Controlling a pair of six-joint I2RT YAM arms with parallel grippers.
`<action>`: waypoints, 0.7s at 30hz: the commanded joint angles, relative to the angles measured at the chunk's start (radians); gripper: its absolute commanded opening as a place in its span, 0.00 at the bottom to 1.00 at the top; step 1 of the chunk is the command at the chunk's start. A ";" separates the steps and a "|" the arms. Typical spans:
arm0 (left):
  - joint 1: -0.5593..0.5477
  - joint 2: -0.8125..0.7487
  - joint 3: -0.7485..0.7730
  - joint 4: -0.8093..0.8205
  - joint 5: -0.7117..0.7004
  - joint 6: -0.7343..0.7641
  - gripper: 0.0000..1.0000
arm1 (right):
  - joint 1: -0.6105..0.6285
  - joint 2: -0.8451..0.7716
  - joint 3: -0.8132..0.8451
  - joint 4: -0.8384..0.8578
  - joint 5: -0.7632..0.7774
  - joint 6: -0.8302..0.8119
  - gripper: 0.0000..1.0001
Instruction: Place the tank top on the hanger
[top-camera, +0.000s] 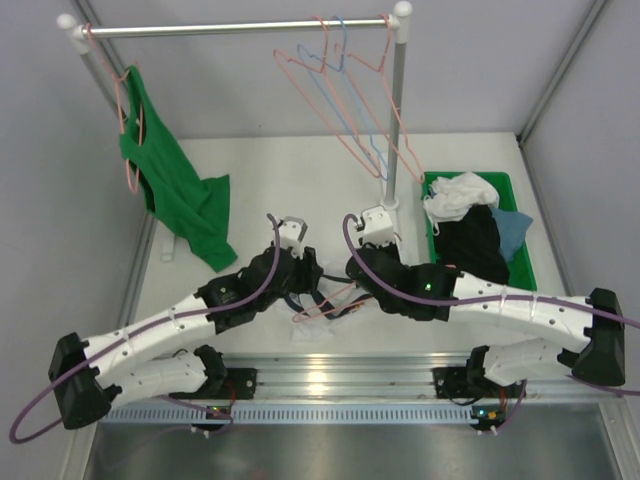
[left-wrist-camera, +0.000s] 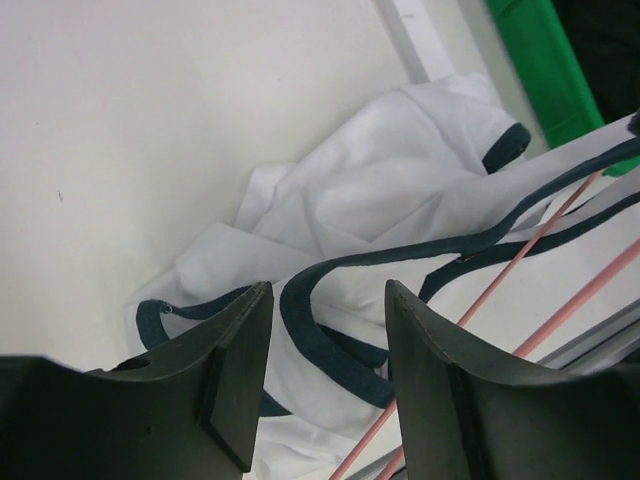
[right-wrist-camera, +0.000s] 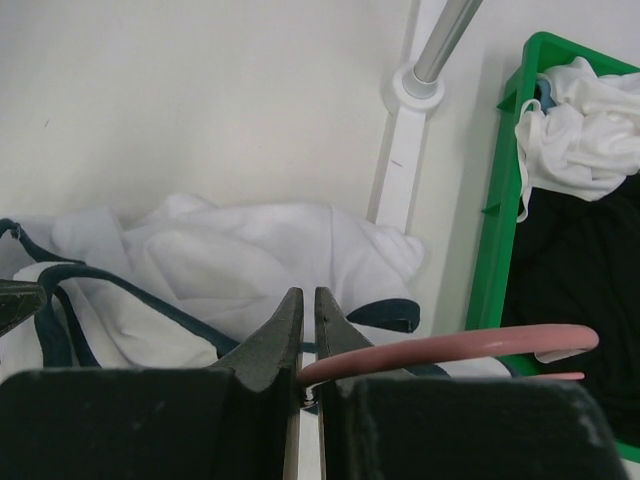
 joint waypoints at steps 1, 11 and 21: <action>0.000 0.071 0.101 -0.172 -0.018 -0.017 0.54 | 0.021 -0.008 0.054 -0.011 0.022 0.014 0.00; 0.000 0.225 0.205 -0.300 0.024 -0.023 0.52 | 0.022 -0.003 0.064 -0.023 0.025 0.021 0.00; -0.001 0.262 0.179 -0.270 0.037 -0.043 0.50 | 0.022 0.003 0.071 -0.030 0.030 0.022 0.00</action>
